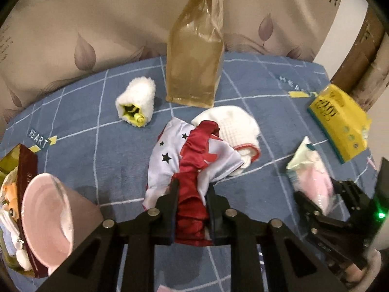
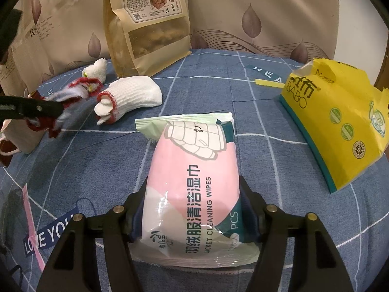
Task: Organize soft objects
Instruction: 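Carry the star-print cloth into the gold tin and release it with the left tool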
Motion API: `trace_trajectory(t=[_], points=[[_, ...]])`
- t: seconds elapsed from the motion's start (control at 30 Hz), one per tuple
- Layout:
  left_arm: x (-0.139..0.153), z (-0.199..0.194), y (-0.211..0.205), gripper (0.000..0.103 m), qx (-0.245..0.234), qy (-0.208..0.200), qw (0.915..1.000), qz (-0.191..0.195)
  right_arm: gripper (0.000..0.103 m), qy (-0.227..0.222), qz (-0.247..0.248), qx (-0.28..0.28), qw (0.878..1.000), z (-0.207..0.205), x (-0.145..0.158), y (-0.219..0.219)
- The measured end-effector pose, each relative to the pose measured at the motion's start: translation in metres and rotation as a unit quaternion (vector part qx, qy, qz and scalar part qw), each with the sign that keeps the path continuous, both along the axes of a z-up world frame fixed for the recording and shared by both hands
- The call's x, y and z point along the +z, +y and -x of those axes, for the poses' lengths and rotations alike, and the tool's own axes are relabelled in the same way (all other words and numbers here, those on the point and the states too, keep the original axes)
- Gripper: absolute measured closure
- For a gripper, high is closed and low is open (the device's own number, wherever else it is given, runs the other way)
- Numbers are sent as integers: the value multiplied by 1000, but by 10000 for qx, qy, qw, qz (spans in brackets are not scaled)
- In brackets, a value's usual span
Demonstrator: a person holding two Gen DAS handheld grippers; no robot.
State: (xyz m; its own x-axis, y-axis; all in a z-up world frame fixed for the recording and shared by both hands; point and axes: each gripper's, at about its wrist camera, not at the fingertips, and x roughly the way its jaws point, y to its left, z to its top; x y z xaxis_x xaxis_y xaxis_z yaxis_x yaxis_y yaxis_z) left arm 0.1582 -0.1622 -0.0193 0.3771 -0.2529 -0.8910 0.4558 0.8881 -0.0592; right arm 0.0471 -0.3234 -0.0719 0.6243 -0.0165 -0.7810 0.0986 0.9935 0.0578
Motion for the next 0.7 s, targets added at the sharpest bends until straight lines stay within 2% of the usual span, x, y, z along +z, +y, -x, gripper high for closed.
trace_trajectory(t=[0.23, 0.47, 0.7], points=[[39, 16, 14, 84, -62, -230, 9995, 200, 39, 5, 6, 4, 10000, 0, 0, 1], [76, 18, 52, 84, 126, -530, 9981, 285, 39, 11, 32, 5, 10000, -1, 0, 1], [102, 7, 125, 84, 820, -915, 9923, 135, 39, 13, 37, 4, 10000, -1, 0, 2]])
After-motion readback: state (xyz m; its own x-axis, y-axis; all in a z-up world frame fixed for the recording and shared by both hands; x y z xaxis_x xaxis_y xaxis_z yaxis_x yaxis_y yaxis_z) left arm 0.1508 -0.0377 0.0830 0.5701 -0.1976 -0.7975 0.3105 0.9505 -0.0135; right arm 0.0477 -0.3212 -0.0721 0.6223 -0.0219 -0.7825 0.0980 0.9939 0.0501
